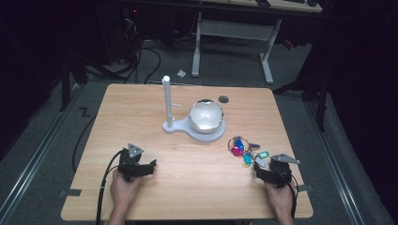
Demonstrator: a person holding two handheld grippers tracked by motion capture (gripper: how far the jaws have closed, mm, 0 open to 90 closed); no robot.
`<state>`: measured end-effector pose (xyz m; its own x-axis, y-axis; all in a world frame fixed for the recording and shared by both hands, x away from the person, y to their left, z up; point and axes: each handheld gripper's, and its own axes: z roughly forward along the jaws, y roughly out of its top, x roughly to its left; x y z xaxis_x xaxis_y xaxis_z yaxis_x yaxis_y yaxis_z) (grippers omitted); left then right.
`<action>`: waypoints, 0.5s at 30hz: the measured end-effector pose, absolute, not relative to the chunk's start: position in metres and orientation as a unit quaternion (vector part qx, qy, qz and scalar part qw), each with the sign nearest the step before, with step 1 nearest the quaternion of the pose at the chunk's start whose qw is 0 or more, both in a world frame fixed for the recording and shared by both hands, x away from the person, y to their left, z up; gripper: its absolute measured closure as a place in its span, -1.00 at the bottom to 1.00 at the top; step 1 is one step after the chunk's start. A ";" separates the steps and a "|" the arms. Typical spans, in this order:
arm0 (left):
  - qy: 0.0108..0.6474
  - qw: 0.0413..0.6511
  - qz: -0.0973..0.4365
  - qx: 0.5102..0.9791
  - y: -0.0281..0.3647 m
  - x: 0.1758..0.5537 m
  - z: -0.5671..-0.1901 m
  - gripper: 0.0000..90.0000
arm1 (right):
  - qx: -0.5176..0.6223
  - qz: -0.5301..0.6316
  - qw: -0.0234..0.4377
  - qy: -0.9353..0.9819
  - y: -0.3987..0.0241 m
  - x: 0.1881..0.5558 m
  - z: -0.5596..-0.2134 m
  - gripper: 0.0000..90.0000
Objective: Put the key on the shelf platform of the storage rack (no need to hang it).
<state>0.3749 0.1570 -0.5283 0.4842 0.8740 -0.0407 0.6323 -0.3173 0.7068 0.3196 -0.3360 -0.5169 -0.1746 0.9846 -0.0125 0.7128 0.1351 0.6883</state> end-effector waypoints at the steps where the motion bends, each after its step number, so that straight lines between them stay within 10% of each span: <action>1: 0.476 0.339 0.178 0.792 0.157 0.375 -0.528 -0.59 | 0.594 0.281 0.242 0.714 -0.336 0.319 -0.517 -0.42; 15: 0.476 0.339 0.178 0.791 0.157 0.375 -0.528 -0.59 | 0.597 0.279 0.218 0.720 -0.343 0.319 -0.506 -0.08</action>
